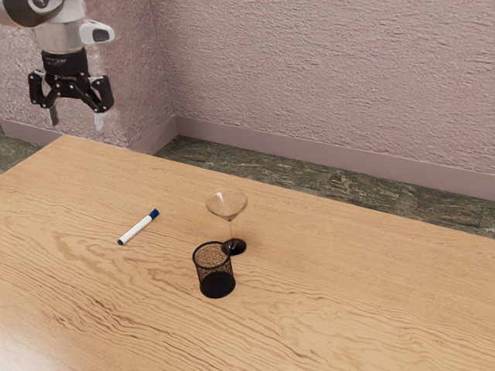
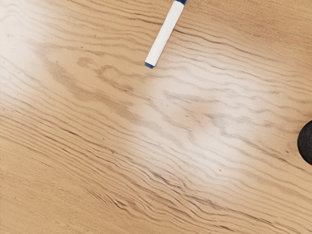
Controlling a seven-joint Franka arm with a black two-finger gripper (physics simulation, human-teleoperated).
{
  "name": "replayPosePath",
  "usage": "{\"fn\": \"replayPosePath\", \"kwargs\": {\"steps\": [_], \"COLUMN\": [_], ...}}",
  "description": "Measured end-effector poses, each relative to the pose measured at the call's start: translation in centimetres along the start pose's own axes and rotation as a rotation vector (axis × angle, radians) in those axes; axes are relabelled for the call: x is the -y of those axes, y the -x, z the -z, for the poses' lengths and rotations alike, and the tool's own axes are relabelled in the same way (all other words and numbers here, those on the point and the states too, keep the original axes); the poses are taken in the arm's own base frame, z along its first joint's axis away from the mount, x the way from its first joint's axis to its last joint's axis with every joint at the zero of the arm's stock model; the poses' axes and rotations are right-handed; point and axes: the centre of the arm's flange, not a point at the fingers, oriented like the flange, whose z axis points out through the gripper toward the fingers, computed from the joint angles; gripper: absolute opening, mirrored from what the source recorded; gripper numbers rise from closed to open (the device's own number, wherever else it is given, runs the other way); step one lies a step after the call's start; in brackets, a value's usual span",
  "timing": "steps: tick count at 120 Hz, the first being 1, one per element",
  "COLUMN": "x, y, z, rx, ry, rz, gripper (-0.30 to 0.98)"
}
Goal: Put the marker into the pen holder.
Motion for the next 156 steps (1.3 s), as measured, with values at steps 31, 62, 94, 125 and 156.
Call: {"fn": "replayPosePath", "kwargs": {"steps": [31, 62, 94, 125, 156], "x": [-2.9, 4.2, 0.0, 1.0, 1.0], "y": [0.5, -2.8, -7.9, -15.6, -20.4], "z": [-6.2, -22.9, -30.6, -33.9, -36.9], "rx": [0.021, 0.171, 0.111, 0.034, -0.003], "ry": [-0.003, 0.000, 0.014, 0.062, 0.077], "rz": [-0.054, 0.091, -0.011, -0.041, -0.124], "gripper": [0.68, 0.68, 0.68, 0.68, 0.68]}}
